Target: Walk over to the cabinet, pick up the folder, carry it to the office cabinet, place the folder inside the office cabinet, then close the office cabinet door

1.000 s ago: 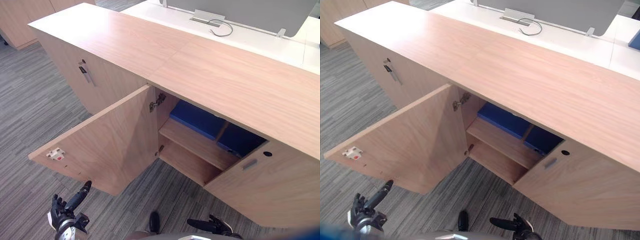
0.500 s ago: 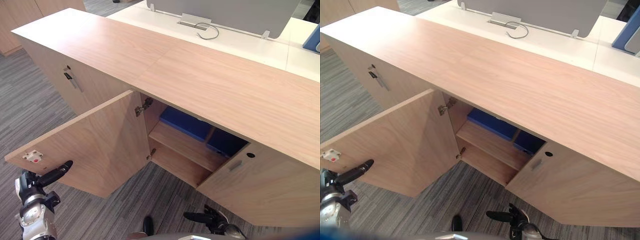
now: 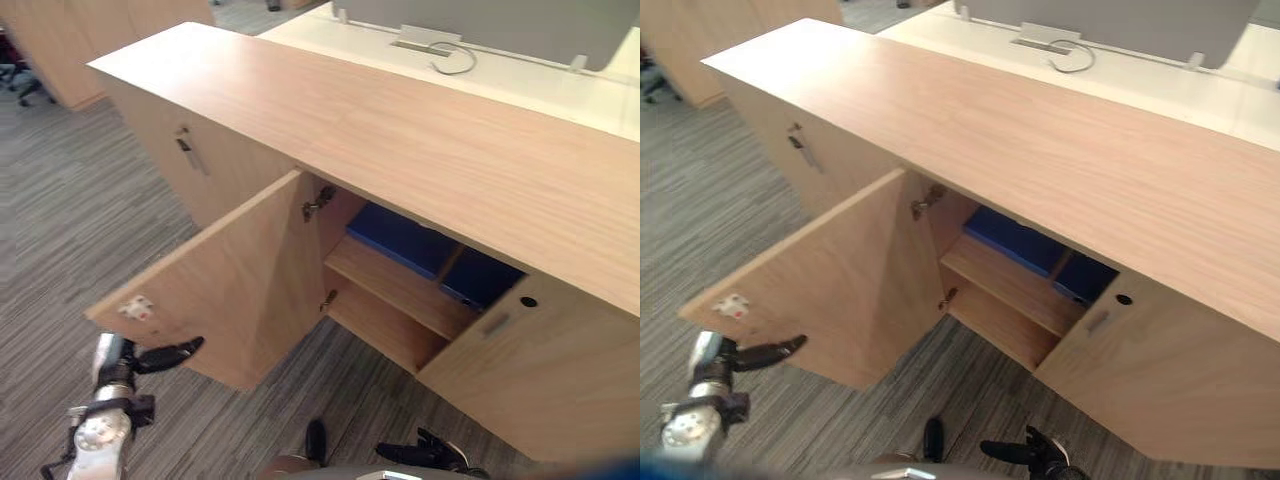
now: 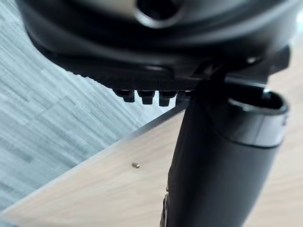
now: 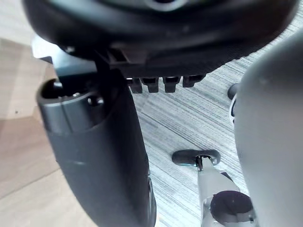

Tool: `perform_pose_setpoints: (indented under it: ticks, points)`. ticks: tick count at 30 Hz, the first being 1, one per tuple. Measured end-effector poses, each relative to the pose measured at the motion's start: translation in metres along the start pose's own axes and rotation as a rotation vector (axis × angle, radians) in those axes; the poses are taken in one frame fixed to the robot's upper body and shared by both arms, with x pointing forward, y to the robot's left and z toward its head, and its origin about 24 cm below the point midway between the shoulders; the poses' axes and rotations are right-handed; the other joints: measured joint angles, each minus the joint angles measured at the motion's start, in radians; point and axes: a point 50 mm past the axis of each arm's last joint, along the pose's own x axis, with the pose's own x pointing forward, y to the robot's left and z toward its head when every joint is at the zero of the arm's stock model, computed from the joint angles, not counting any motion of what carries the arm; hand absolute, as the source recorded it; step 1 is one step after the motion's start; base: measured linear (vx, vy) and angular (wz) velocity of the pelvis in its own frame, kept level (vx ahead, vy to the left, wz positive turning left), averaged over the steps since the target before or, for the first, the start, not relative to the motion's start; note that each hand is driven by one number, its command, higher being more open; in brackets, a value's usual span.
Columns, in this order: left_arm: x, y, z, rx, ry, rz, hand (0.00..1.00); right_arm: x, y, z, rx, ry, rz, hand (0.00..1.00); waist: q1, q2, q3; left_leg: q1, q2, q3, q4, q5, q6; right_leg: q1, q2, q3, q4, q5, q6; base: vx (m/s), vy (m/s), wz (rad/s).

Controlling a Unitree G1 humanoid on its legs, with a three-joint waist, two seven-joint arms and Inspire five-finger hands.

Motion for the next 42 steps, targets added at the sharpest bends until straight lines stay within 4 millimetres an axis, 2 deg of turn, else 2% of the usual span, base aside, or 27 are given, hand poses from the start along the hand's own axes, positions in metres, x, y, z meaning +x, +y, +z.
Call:
perform_pose_setpoints:
  ticks: [1, 3, 4, 5, 6, 8, 9, 10, 12, 14, 15, 17, 19, 23, 26, 31, 33, 36, 37, 38, 39, 40, 42]
  points:
    - [-0.003, -0.011, -0.001, 0.011, 0.002, -0.05, 1.0, 0.0, 0.0, -0.001, -0.003, 0.004, 0.0, 1.0, 0.0, 0.002, -0.002, -0.005, -0.005, 0.0, 0.0, 0.004, 0.006, 0.001, -0.004, -0.009, 0.0, -0.003, 0.006, -0.06, 0.052, 0.63]
    - [-0.02, -0.05, -0.008, 0.061, 0.013, -0.281, 1.0, 0.001, -0.001, 0.002, -0.027, 0.009, 0.005, 1.0, 0.001, 0.008, -0.005, -0.028, -0.025, 0.0, 0.0, 0.018, 0.025, -0.004, -0.02, -0.027, -0.002, -0.019, 0.029, -0.06, 0.065, 0.53]
    - [-0.025, -0.059, -0.009, 0.081, 0.017, -0.359, 1.0, 0.002, 0.0, 0.002, -0.038, 0.012, 0.009, 1.0, 0.001, 0.008, -0.005, -0.032, -0.03, -0.001, 0.0, 0.02, 0.029, -0.005, -0.024, -0.029, -0.003, -0.024, 0.033, -0.07, 0.079, 0.31]
    - [-0.034, -0.077, -0.011, 0.108, 0.025, -0.519, 1.0, 0.003, 0.002, 0.004, -0.043, 0.016, 0.014, 1.0, 0.001, 0.009, -0.005, -0.036, -0.036, 0.0, 0.0, 0.024, 0.035, -0.008, -0.031, -0.03, -0.001, -0.03, 0.039, -0.07, 0.082, 0.15]
    - [-0.039, -0.086, -0.01, 0.103, 0.028, -0.608, 1.0, 0.003, 0.004, 0.005, -0.047, 0.019, 0.019, 1.0, 0.0, 0.009, -0.006, -0.037, -0.038, 0.0, 0.0, 0.026, 0.037, -0.009, -0.033, -0.031, 0.001, -0.03, 0.04, -0.07, 0.08, 0.04]
    - [-0.066, -0.123, 0.001, 0.075, 0.028, -0.931, 1.0, 0.005, 0.012, 0.009, -0.077, 0.014, 0.046, 1.0, -0.014, 0.0, -0.019, -0.05, -0.04, 0.02, 0.001, 0.029, 0.04, -0.03, -0.039, -0.011, 0.001, -0.019, 0.043, -0.05, 0.084, -0.21]
    - [-0.071, -0.13, 0.005, 0.046, 0.026, -0.992, 1.0, 0.006, 0.014, 0.009, -0.076, 0.013, 0.051, 1.0, -0.019, -0.004, -0.025, -0.058, -0.039, 0.026, 0.001, 0.03, 0.042, -0.042, -0.039, -0.005, 0.0, -0.014, 0.042, -0.02, 0.088, -0.28]
    - [-0.088, -0.153, 0.03, -0.008, -0.063, -1.21, 1.0, 0.006, 0.016, 0.011, -0.078, 0.011, 0.058, 1.0, -0.038, -0.013, -0.03, -0.072, -0.039, 0.032, 0.001, 0.036, 0.054, -0.055, -0.039, 0.001, -0.007, -0.001, 0.038, 0.01, 0.049, -0.16]
    - [-0.1, -0.165, 0.051, -0.051, -0.154, -1.329, 1.0, 0.006, 0.016, 0.009, -0.08, 0.02, 0.06, 1.0, -0.055, -0.02, -0.034, -0.072, -0.041, 0.035, 0.001, 0.036, 0.056, -0.054, -0.039, 0.002, -0.013, 0.006, 0.03, 0.02, 0.03, -0.1]
    - [-0.109, -0.173, 0.092, -0.107, -0.359, -1.434, 1.0, 0.006, 0.016, 0.007, -0.08, 0.027, 0.063, 1.0, -0.064, -0.026, -0.039, -0.069, -0.04, 0.047, 0.002, 0.037, 0.058, -0.054, -0.04, 0.015, -0.018, 0.016, 0.035, 0.02, 0.007, -0.15]
    - [-0.107, -0.174, 0.105, -0.113, -0.431, -1.435, 1.0, 0.006, 0.015, 0.007, -0.082, 0.028, 0.064, 1.0, -0.065, -0.023, -0.041, -0.07, -0.04, 0.047, 0.003, 0.038, 0.059, -0.053, -0.039, 0.015, -0.019, 0.018, 0.038, 0.01, -0.013, -0.05]
    - [-0.105, -0.177, 0.118, -0.12, -0.511, -1.427, 1.0, 0.005, 0.012, 0.004, -0.083, 0.041, 0.068, 1.0, -0.065, -0.013, -0.054, -0.07, -0.039, 0.044, 0.002, 0.038, 0.059, -0.052, -0.038, 0.012, -0.02, 0.018, 0.038, 0.0, -0.032, 0.05]
    - [-0.106, -0.181, 0.121, -0.114, -0.53, -1.429, 1.0, 0.004, 0.009, 0.001, -0.084, 0.054, 0.068, 1.0, -0.069, -0.002, -0.067, -0.07, -0.039, 0.039, 0.001, 0.039, 0.059, -0.05, -0.036, 0.006, -0.021, 0.018, 0.039, 0.01, -0.042, 0.08]
    - [-0.116, -0.191, 0.115, -0.112, -0.508, -1.479, 1.0, 0.004, 0.007, -0.001, -0.079, 0.068, 0.065, 1.0, -0.067, 0.005, -0.072, -0.068, -0.036, 0.031, 0.001, 0.043, 0.059, -0.04, -0.028, -0.005, -0.029, 0.017, 0.04, 0.01, -0.046, 0.07]
    - [-0.117, -0.2, 0.112, -0.108, -0.501, -1.482, 1.0, 0.004, 0.007, -0.001, -0.071, 0.065, 0.064, 1.0, -0.074, 0.004, -0.072, -0.056, -0.025, 0.064, 0.001, 0.048, 0.066, -0.041, -0.026, 0.029, -0.031, 0.017, 0.04, 0.02, -0.037, -0.27]
    - [-0.117, -0.209, 0.1, -0.062, -0.458, -1.483, 1.0, 0.004, 0.011, 0.001, -0.063, 0.061, 0.073, 1.0, -0.11, -0.01, -0.074, -0.009, -0.006, 0.108, 0.006, 0.039, 0.054, -0.012, -0.019, 0.07, -0.04, 0.015, 0.038, 0.01, -0.052, -0.31]
    - [-0.115, -0.214, 0.096, -0.066, -0.436, -1.462, 1.0, 0.004, 0.011, 0.002, -0.046, 0.052, 0.073, 1.0, -0.111, -0.011, -0.068, -0.054, 0.024, 0.134, 0.101, -0.003, 0.054, -0.027, -0.009, 0.096, -0.039, 0.019, 0.034, -0.05, -0.071, -0.42]
    - [-0.098, -0.217, 0.078, -0.162, -0.325, -1.33, 1.0, 0.004, 0.008, 0.004, -0.053, 0.053, 0.072, 1.0, -0.096, -0.015, -0.05, -0.117, 0.12, 0.173, 0.344, -0.117, 0.026, -0.02, 0.028, 0.173, -0.038, 0.023, 0.015, -0.08, -0.076, -0.66]
    - [-0.092, -0.215, 0.072, -0.208, -0.284, -1.291, 1.0, 0.005, 0.007, 0.006, -0.064, 0.046, 0.071, 1.0, -0.093, -0.011, -0.048, -0.123, 0.133, 0.168, 0.377, -0.129, 0.015, -0.02, 0.034, 0.189, -0.036, 0.022, 0.015, -0.05, -0.059, -0.71]
    - [-0.084, -0.213, 0.067, -0.279, -0.241, -1.226, 1.0, 0.005, 0.004, 0.008, -0.077, 0.042, 0.065, 1.0, -0.093, -0.013, -0.04, -0.14, 0.14, 0.125, 0.424, -0.13, 0.011, -0.026, 0.04, 0.216, -0.034, 0.021, 0.005, -0.08, -0.032, -0.74]
    - [-0.077, -0.207, 0.063, -0.347, -0.203, -1.152, 1.0, 0.004, -0.001, 0.01, -0.095, 0.044, 0.053, 1.0, -0.079, -0.003, -0.033, -0.149, 0.14, 0.023, 0.444, -0.133, -0.009, -0.041, 0.048, 0.256, -0.028, 0.025, -0.001, -0.09, -0.039, -0.76]
    - [-0.074, -0.205, 0.061, -0.391, -0.188, -1.116, 1.0, 0.004, -0.004, 0.01, -0.096, 0.048, 0.046, 1.0, -0.073, 0.007, -0.03, -0.148, 0.139, -0.032, 0.443, -0.138, -0.027, -0.048, 0.055, 0.275, -0.028, 0.028, -0.003, -0.07, -0.025, -0.95]
    - [-0.062, -0.191, 0.044, -0.513, -0.106, -0.973, 1.0, 0.003, -0.008, 0.01, -0.087, 0.049, 0.023, 1.0, -0.047, 0.029, -0.024, -0.123, 0.136, -0.216, 0.396, -0.18, -0.091, -0.091, 0.083, 0.362, -0.035, 0.051, -0.01, 0.0, -0.004, -0.99]
